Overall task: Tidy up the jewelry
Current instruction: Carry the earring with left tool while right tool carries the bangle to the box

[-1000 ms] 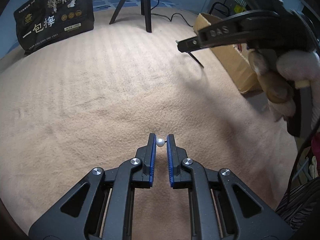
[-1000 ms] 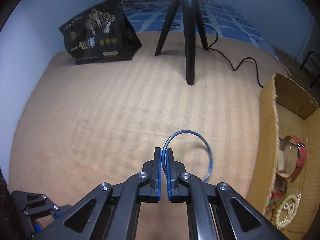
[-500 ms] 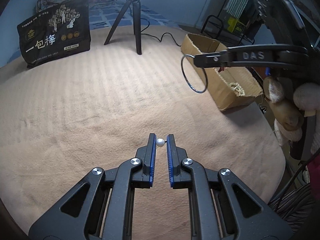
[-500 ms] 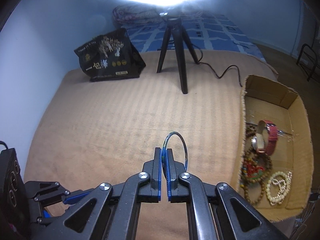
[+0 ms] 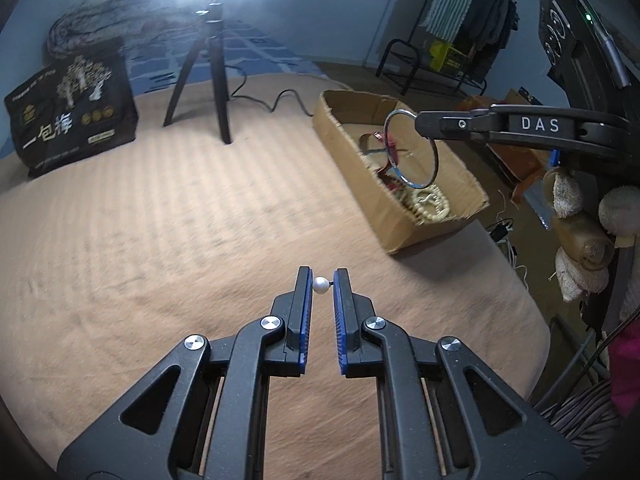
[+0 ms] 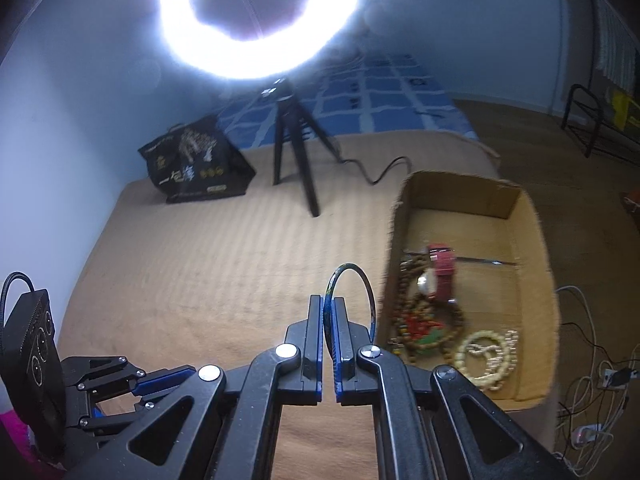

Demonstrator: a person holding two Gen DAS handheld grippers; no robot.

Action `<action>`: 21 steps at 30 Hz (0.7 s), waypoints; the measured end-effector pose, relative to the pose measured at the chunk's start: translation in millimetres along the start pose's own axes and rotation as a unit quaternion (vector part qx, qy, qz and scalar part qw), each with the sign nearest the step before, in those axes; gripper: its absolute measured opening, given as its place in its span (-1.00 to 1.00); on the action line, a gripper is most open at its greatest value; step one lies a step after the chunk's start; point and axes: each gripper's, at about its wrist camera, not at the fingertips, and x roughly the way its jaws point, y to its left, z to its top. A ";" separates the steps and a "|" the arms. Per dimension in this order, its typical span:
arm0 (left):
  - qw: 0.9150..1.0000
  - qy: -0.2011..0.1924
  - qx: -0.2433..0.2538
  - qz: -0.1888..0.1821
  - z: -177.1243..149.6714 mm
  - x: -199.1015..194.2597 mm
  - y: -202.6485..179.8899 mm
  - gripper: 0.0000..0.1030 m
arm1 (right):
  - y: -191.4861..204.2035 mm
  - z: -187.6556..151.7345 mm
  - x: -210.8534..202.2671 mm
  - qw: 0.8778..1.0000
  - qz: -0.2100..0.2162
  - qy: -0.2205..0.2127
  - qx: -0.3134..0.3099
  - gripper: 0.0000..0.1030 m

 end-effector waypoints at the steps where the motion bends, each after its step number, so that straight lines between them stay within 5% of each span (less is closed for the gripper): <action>1: 1.000 -0.002 0.001 -0.002 3.3 0.9 -4.0 -0.83 | -4.3 0.5 -2.5 1.000 -0.002 -0.003 0.003 -0.98; 21: 0.999 -0.022 0.024 -0.032 45.6 32.2 -70.3 -0.83 | -77.7 2.7 -23.0 0.997 -0.049 -0.027 0.054 -0.98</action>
